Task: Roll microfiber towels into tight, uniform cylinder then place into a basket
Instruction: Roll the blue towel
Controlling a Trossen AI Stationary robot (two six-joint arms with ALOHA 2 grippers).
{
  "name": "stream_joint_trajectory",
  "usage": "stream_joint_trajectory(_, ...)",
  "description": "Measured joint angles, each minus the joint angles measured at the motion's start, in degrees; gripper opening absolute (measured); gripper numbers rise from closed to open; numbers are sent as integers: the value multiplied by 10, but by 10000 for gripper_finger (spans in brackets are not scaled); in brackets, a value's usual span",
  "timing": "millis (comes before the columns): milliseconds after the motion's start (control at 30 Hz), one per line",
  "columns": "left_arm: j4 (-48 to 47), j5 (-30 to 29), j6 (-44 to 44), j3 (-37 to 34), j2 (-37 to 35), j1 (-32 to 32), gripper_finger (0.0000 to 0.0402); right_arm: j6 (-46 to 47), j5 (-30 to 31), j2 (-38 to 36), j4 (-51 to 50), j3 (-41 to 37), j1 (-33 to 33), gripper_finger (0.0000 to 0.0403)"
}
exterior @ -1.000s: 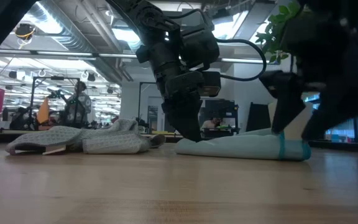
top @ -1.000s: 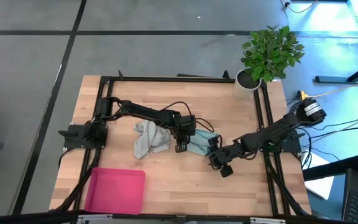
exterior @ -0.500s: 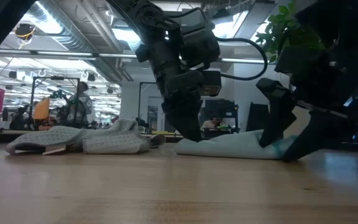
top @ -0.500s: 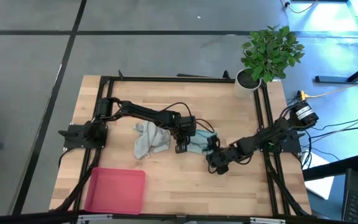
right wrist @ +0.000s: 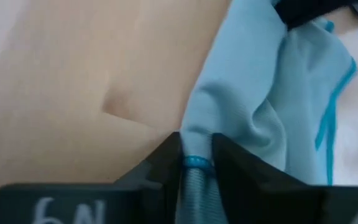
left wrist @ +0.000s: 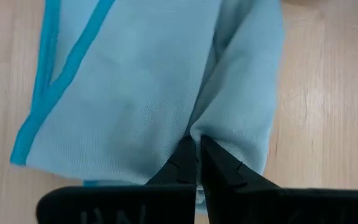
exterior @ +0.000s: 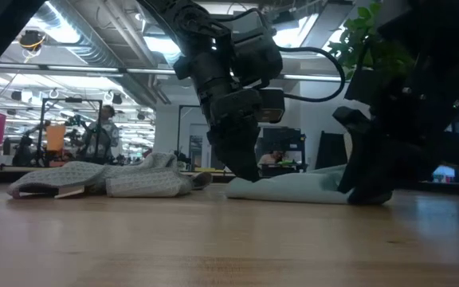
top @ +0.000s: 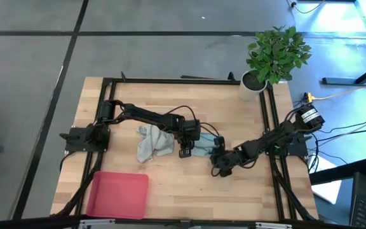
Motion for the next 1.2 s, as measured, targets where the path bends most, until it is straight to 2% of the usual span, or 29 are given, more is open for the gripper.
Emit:
stream_joint_trajectory(233, 0, 0, 0, 0, 0, 0, 0, 25, 9, 0, -4, -1, -1, 14)
stream_joint_trajectory(367, 0, 0, 0, 0, 0, 0, 0, 26, -25, -10, -5, -1, -2, 13)
stream_joint_trajectory(633, 9, 11, 0, 0, 1, -4, 0, 40, -176, -64, -4, -2, -16, 12)
stream_joint_trajectory(767, 15, 3, 2, 0, 1, -11, 0, 62, -206, -72, -6, -2, -34, 12)
stream_joint_trajectory(967, 16, -6, 2, 0, 1, -24, 0, 74, -297, -73, -5, -2, -81, 12)
stream_joint_trajectory(1200, 13, -21, 3, 0, 1, -33, 0, 57, -338, -73, -19, 18, -115, 12)
